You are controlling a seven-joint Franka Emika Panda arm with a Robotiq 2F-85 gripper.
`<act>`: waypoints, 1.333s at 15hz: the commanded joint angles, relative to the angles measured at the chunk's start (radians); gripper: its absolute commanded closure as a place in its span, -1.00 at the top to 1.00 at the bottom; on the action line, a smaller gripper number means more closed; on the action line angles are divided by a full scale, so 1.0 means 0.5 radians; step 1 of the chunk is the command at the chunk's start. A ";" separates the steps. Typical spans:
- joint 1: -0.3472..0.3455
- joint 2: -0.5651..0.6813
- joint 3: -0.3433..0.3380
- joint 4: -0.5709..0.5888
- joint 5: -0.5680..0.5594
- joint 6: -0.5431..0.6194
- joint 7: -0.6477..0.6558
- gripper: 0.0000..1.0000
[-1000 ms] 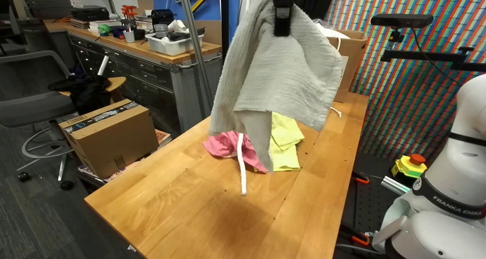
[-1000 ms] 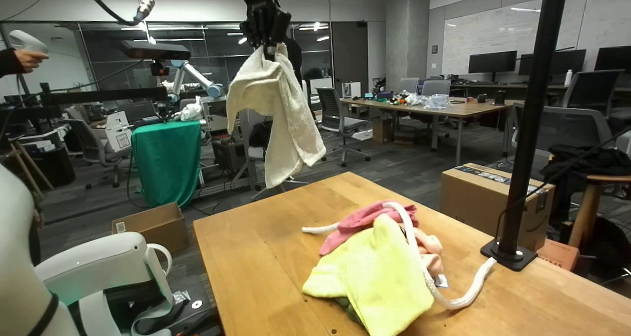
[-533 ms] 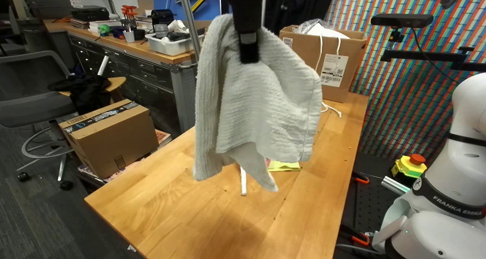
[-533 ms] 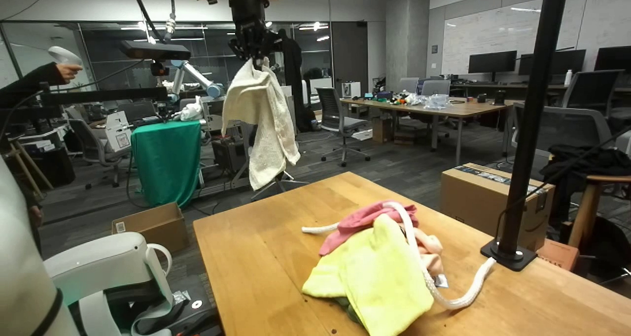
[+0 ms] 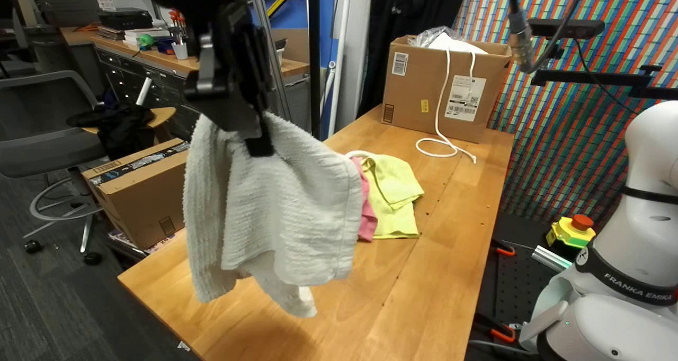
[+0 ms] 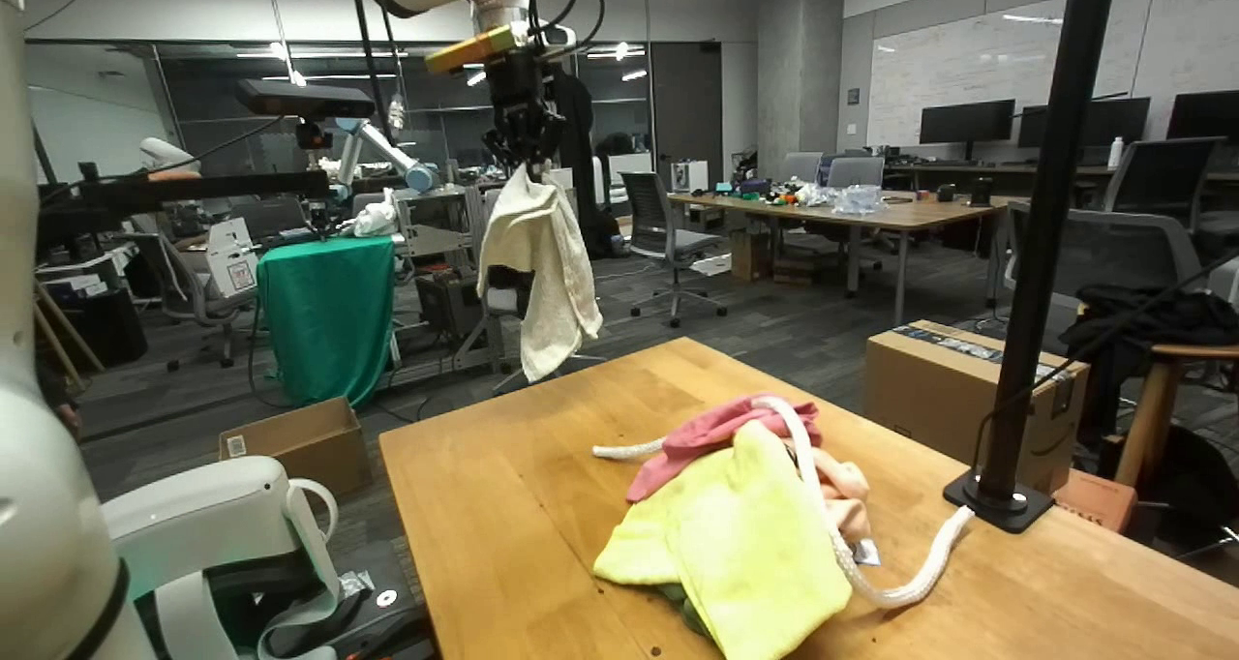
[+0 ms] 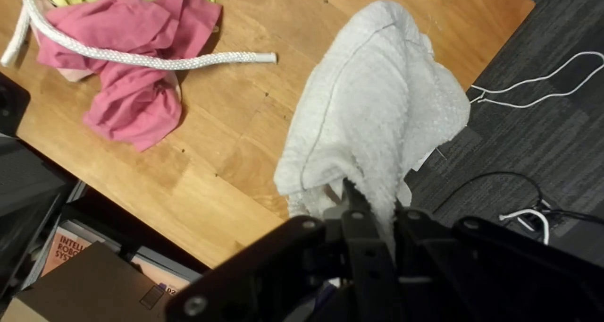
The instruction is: Separate the clothes and ropes
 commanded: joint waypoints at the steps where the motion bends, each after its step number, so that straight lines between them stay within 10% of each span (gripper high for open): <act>1: 0.074 0.233 -0.102 0.253 -0.047 0.036 0.097 -0.92; 13: 0.114 0.557 -0.300 0.437 0.103 0.476 0.265 -0.92; 14: 0.120 0.562 -0.311 0.433 0.097 0.486 0.268 -0.84; 15: 0.128 0.565 -0.326 0.420 0.076 0.502 0.274 -0.32; 20: 0.084 0.541 -0.321 0.337 -0.026 0.570 0.321 0.28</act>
